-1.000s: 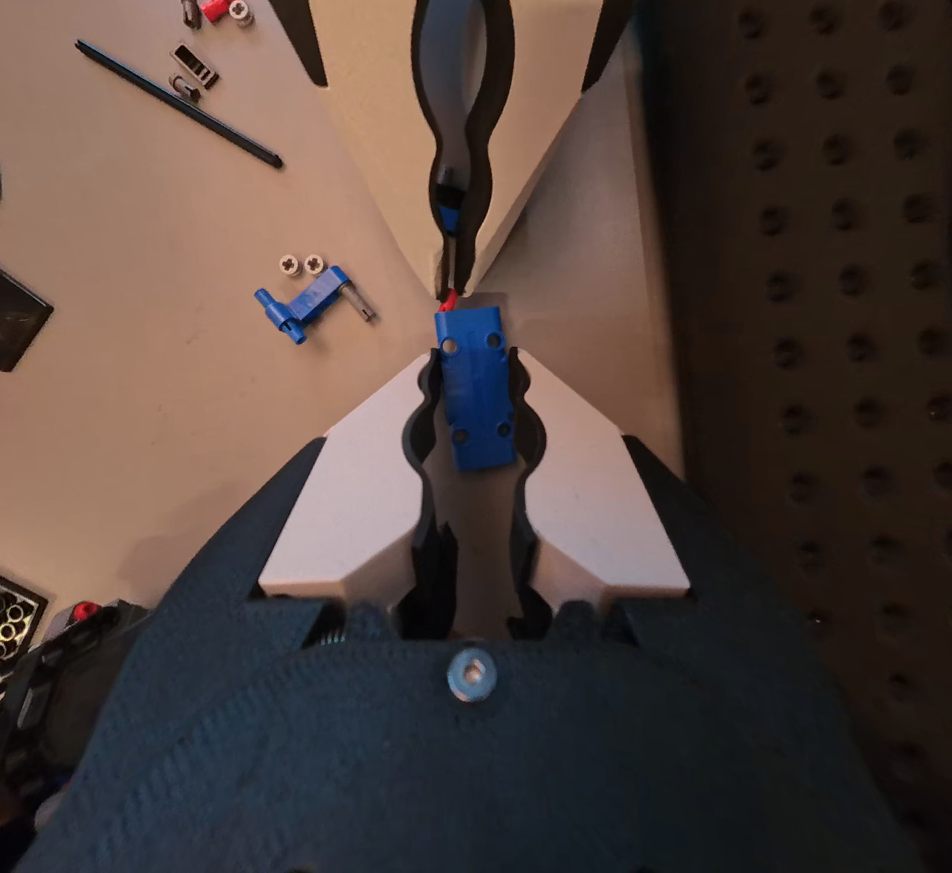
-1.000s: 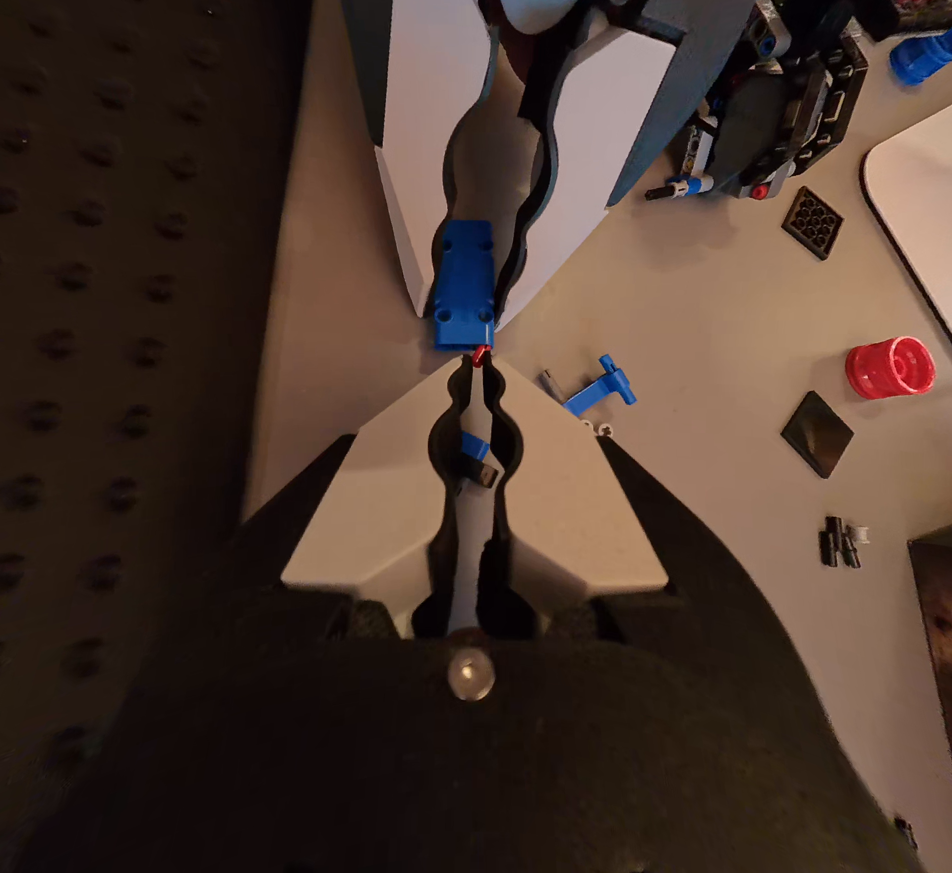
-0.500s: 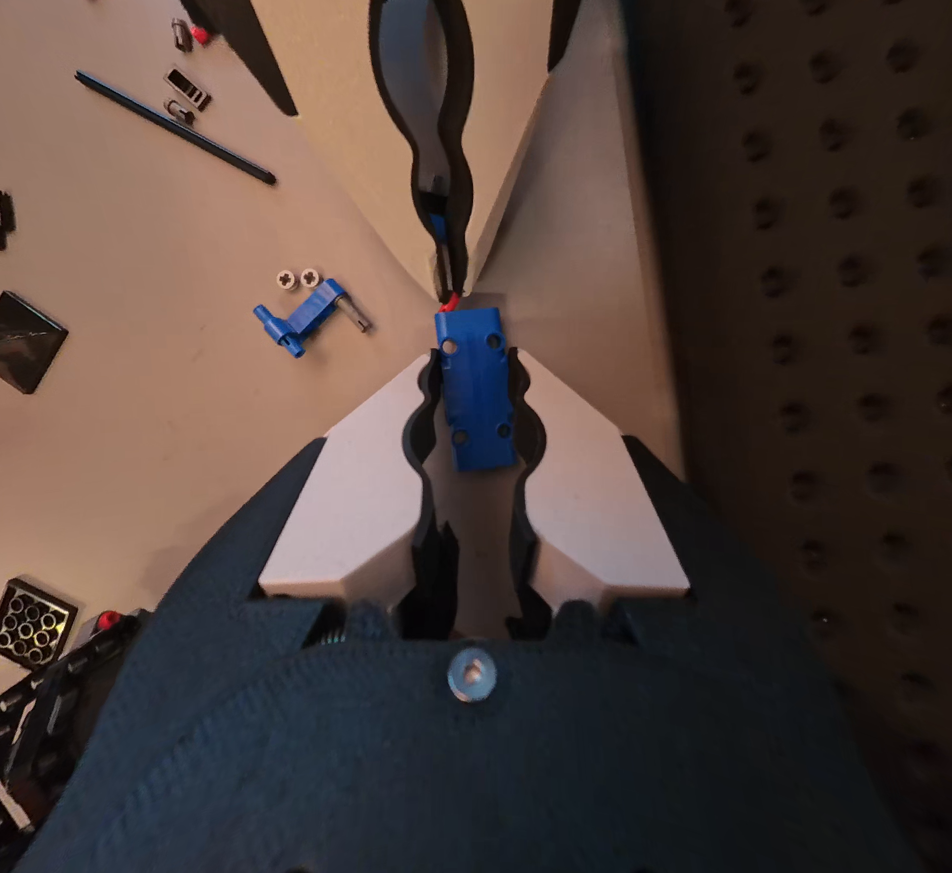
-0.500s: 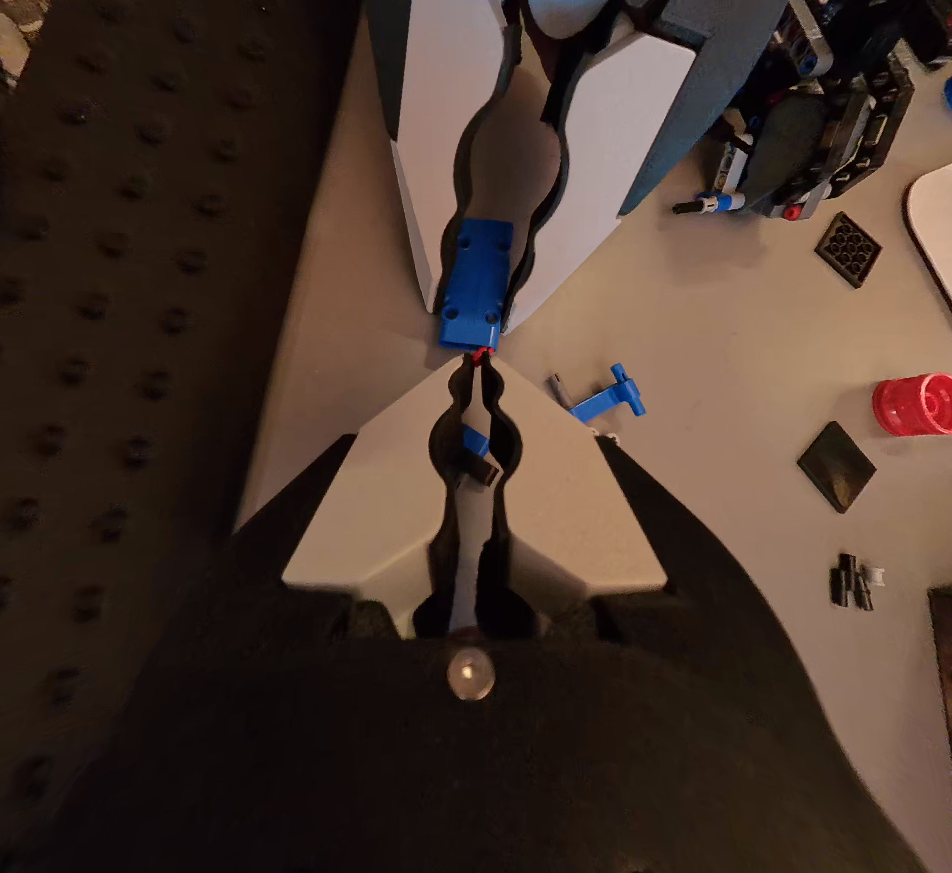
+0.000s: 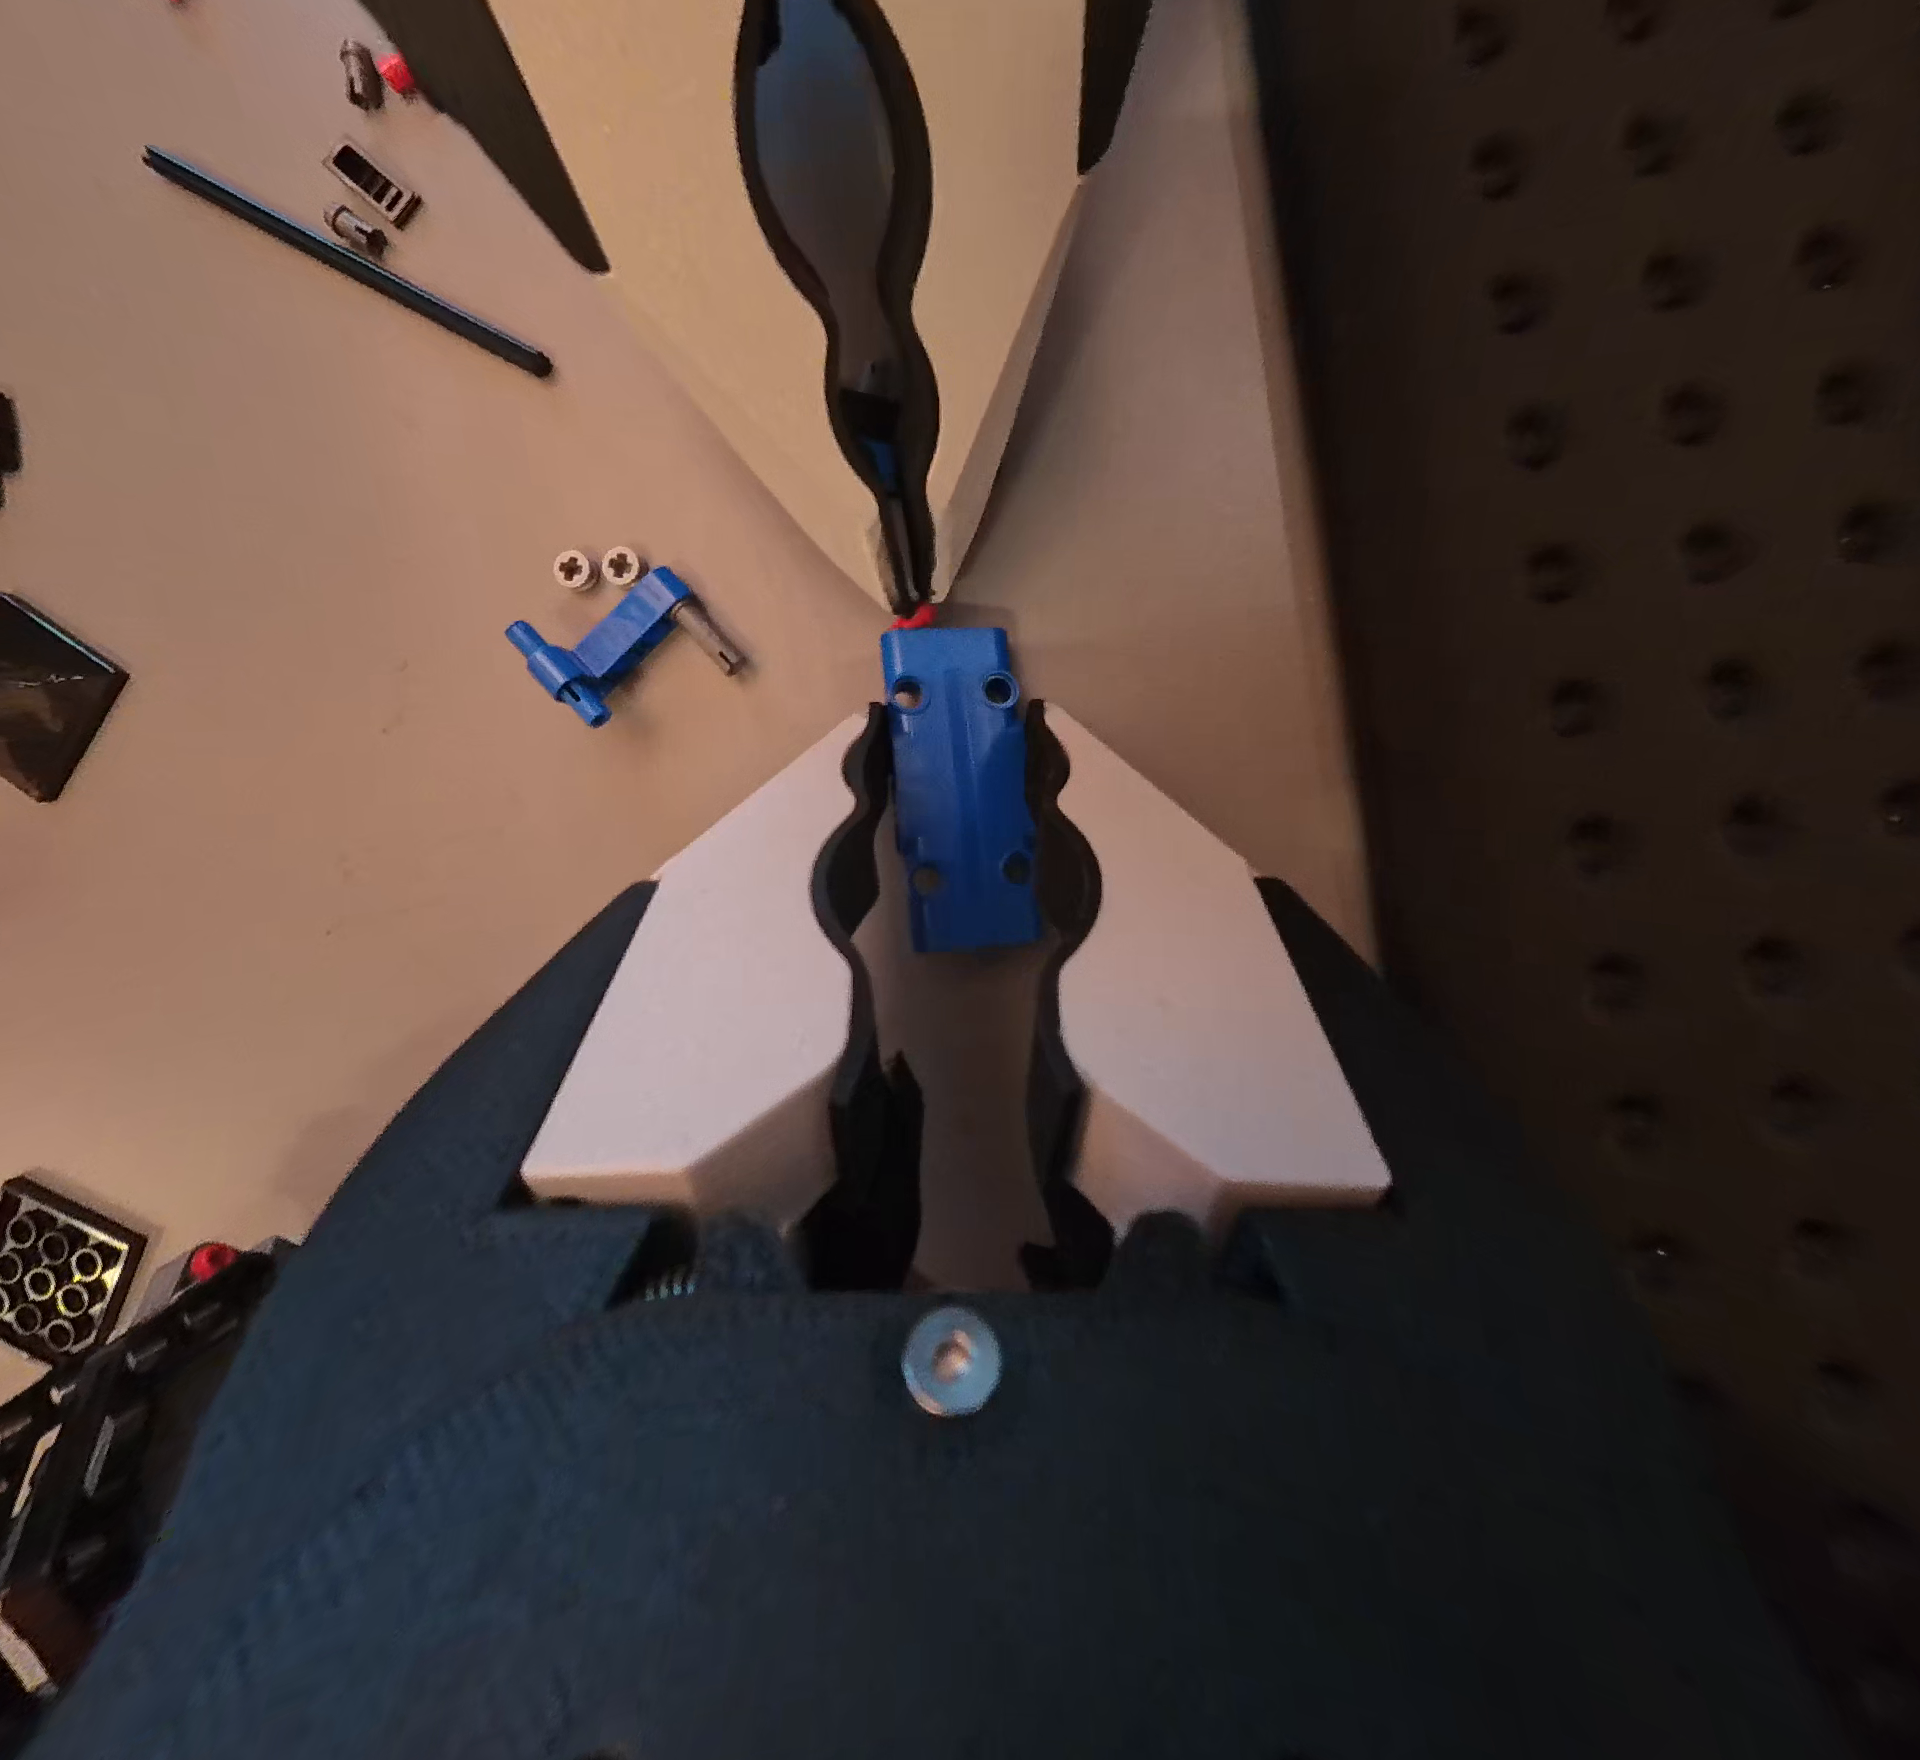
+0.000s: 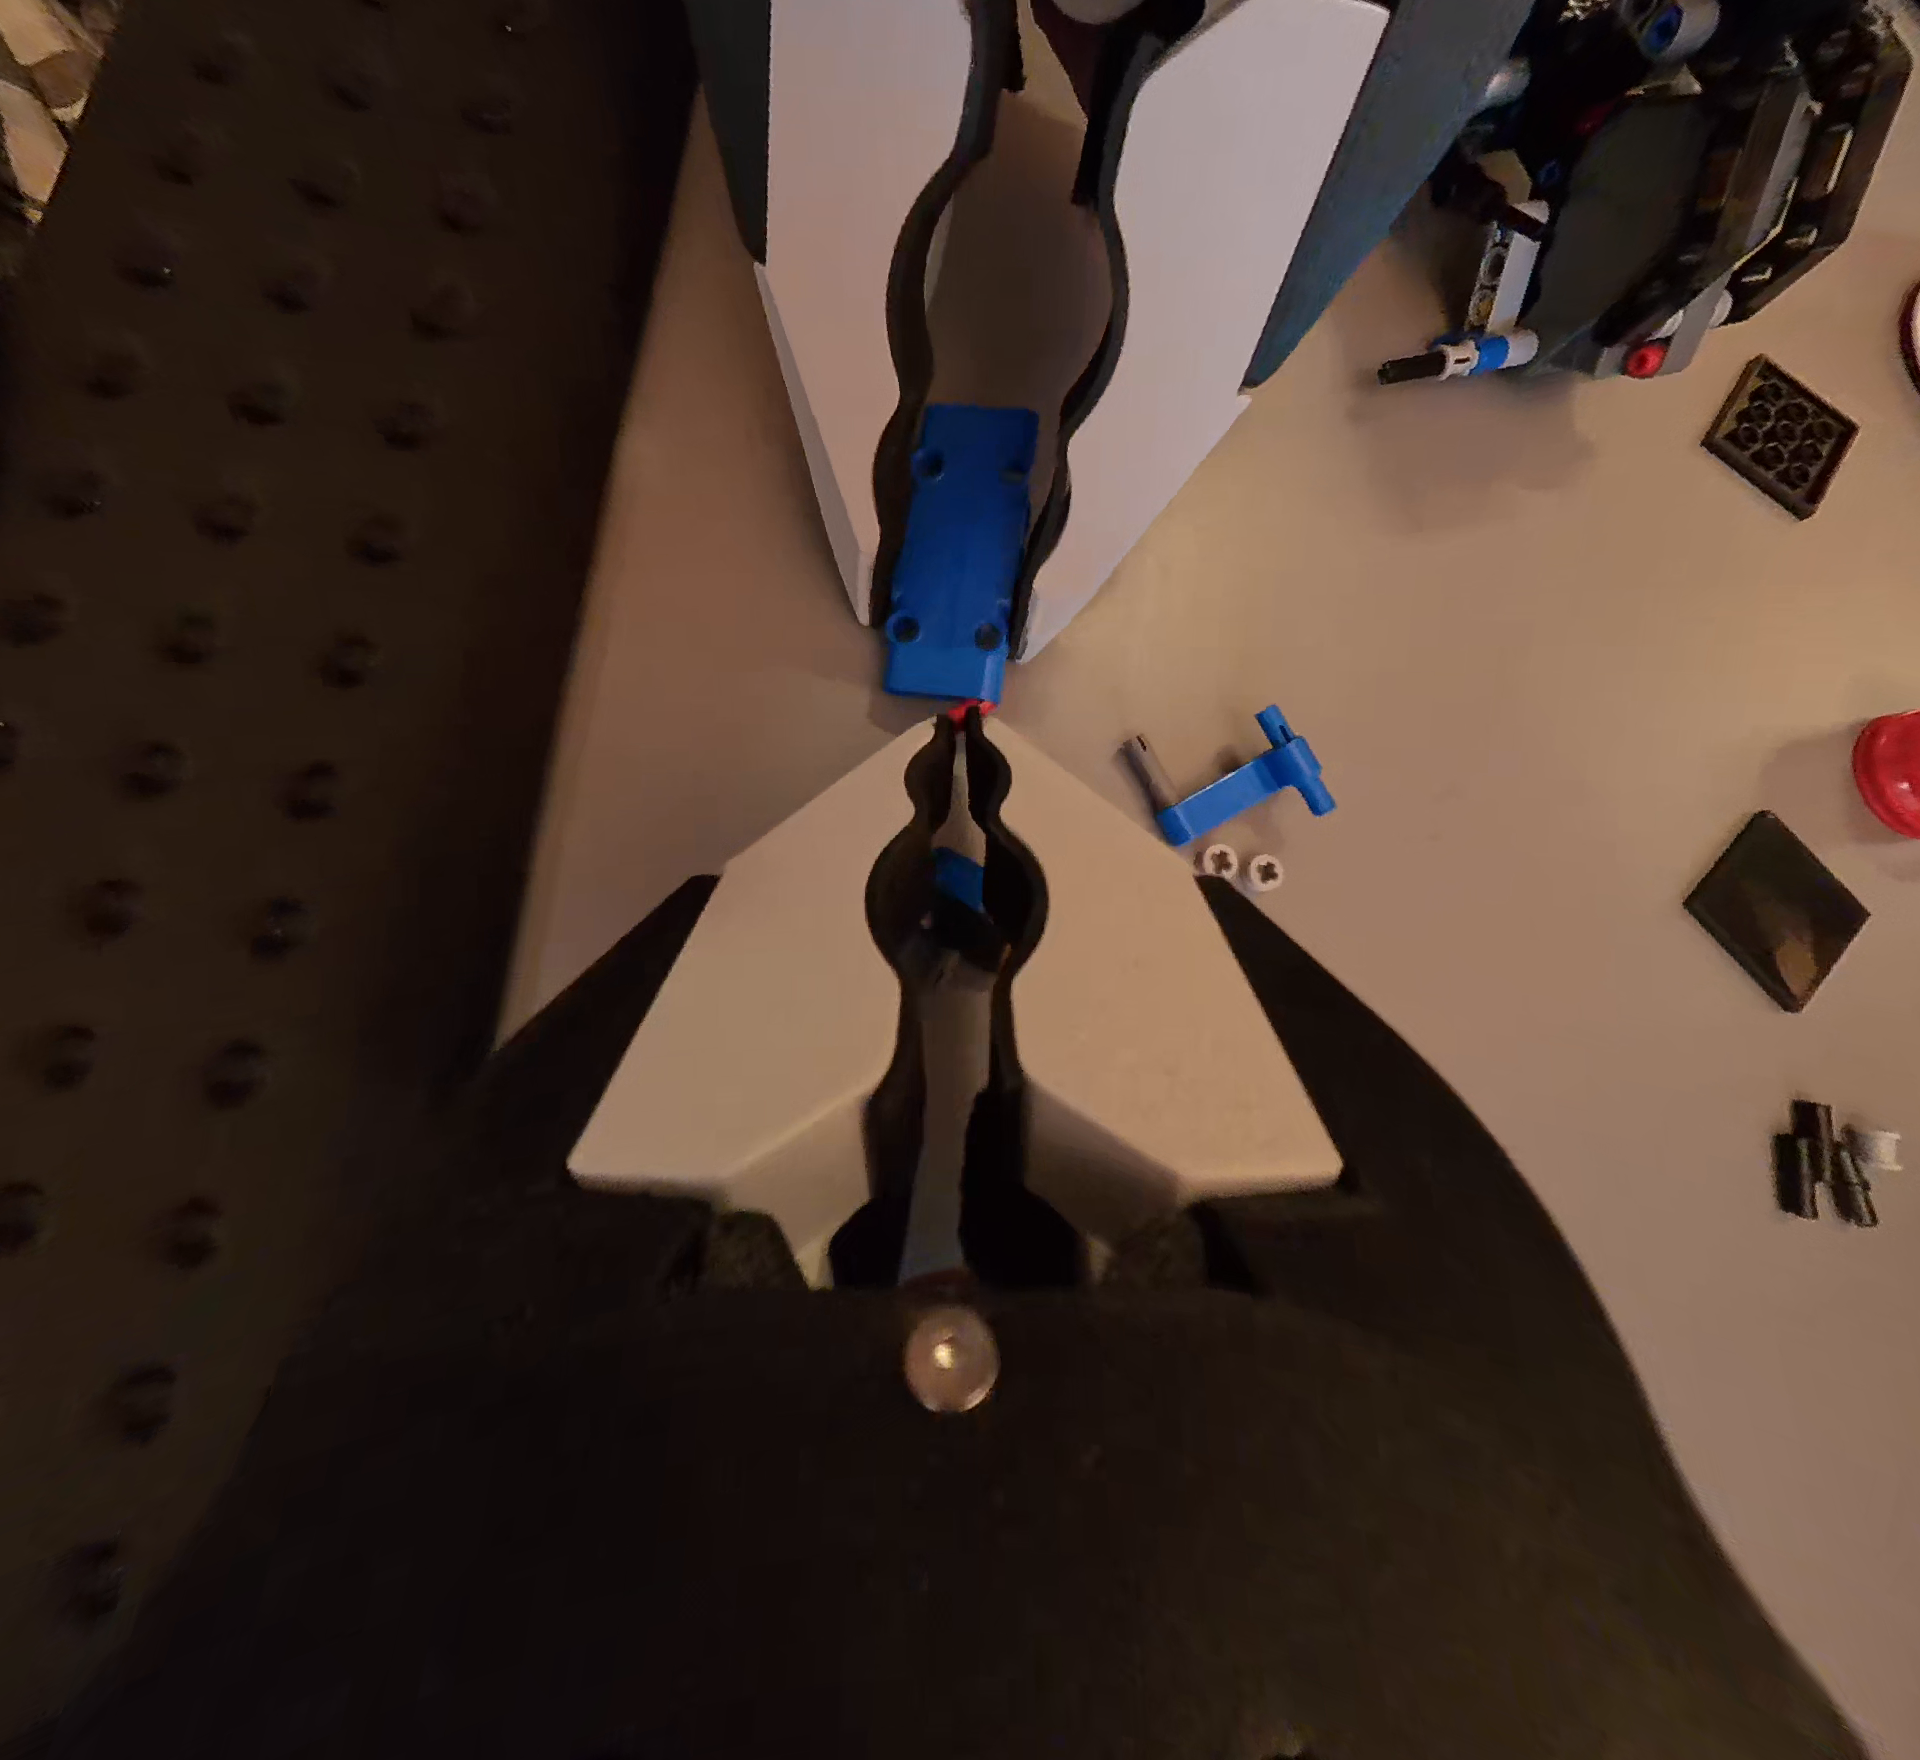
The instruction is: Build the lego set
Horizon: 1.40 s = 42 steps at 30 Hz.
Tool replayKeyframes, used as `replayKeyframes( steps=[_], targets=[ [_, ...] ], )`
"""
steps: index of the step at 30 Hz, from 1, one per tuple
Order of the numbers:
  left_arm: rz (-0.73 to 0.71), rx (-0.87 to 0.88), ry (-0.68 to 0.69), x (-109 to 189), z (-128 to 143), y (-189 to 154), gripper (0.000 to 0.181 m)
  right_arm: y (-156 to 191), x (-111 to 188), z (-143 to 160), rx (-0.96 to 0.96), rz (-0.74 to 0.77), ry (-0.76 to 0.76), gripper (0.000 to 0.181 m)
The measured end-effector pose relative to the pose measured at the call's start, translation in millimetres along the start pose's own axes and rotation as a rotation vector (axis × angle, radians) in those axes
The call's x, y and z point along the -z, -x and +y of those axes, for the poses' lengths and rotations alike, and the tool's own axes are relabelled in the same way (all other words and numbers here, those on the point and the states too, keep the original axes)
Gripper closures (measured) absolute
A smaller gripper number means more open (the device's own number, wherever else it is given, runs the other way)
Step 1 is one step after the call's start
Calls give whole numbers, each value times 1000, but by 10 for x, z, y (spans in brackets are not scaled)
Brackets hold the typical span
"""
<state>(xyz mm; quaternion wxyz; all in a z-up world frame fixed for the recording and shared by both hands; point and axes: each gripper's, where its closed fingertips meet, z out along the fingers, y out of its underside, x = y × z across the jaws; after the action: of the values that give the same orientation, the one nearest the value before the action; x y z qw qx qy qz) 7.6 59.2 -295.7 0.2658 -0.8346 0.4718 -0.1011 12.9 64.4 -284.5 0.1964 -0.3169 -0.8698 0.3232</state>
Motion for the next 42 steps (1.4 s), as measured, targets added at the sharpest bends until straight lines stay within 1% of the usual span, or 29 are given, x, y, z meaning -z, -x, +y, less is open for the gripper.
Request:
replayKeyframes(
  steps=[8,19,25,33,38,42],
  targets=[
    [21,27,-4,-9,-9,-27,157,42,-54,62,-45,10,49,181],
    [26,48,-7,-9,-10,-22,157,6,-36,56,-86,28,50,180],
    [17,52,18,21,37,-15,157,-35,-29,52,-88,50,49,181],
    [14,62,44,63,104,-12,156,-114,-57,52,-133,85,53,172],
    [14,65,40,64,106,-7,156,-92,-102,37,-144,70,51,178],
    [16,71,31,60,99,-1,156,-86,-114,25,-135,73,45,178]
  ],
)
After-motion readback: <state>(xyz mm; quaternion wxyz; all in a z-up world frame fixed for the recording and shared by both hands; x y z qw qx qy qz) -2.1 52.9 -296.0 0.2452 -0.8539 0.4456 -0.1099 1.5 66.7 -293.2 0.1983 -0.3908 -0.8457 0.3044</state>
